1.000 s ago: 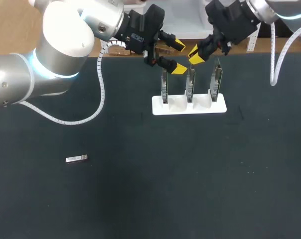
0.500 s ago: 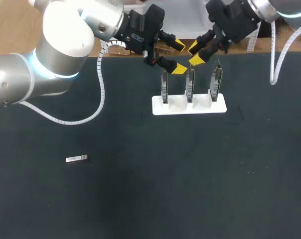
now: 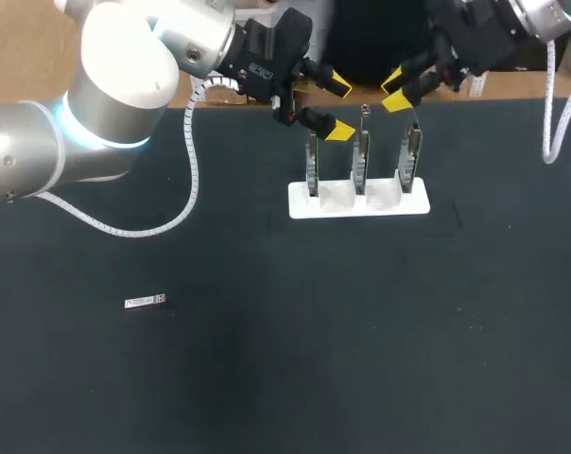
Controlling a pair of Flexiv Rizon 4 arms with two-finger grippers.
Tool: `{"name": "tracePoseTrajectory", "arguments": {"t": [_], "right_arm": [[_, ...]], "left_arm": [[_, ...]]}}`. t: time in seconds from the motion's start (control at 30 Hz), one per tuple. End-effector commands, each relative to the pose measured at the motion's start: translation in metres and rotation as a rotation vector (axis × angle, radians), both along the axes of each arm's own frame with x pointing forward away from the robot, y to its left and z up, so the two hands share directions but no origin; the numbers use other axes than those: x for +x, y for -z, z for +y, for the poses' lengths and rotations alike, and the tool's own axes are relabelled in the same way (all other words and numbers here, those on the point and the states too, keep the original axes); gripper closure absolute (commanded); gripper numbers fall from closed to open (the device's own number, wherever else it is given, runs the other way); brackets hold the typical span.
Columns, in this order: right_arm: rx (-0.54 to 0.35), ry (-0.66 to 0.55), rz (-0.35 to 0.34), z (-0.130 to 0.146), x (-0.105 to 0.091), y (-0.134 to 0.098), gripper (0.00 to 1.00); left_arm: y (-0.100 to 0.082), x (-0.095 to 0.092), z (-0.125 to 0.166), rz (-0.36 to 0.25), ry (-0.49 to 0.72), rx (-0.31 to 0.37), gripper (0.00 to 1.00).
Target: Pick up the optical module with the left hand, and insert it into the network port with the right hand.
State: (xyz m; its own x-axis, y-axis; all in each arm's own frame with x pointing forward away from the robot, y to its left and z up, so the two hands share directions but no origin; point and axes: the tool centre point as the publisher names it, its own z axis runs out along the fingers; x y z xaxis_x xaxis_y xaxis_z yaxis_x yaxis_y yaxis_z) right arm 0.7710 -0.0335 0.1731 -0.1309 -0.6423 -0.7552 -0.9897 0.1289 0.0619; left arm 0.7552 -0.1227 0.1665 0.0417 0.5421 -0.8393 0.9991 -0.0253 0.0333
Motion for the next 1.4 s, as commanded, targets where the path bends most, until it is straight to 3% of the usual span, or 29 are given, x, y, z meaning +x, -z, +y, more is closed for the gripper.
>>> {"name": "tracePoseTrajectory", "arguments": {"t": [0.03, 0.8, 1.4], "right_arm": [[0.015, 0.0, -0.007, -0.003, -0.004, 0.001, 1.0], [0.06, -0.052, -0.034, 0.021, 0.001, -0.008, 1.0], [0.039, -0.092, -0.021, 0.038, 0.004, 0.004, 1.0]], "left_arm": [[0.0, 0.002, -0.001, 0.001, 0.003, 0.002, 0.0], [0.0, 0.002, -0.001, 0.001, 0.003, 0.002, 0.0], [0.0, 0.002, -0.001, 0.001, 0.003, 0.002, 0.0]]}}
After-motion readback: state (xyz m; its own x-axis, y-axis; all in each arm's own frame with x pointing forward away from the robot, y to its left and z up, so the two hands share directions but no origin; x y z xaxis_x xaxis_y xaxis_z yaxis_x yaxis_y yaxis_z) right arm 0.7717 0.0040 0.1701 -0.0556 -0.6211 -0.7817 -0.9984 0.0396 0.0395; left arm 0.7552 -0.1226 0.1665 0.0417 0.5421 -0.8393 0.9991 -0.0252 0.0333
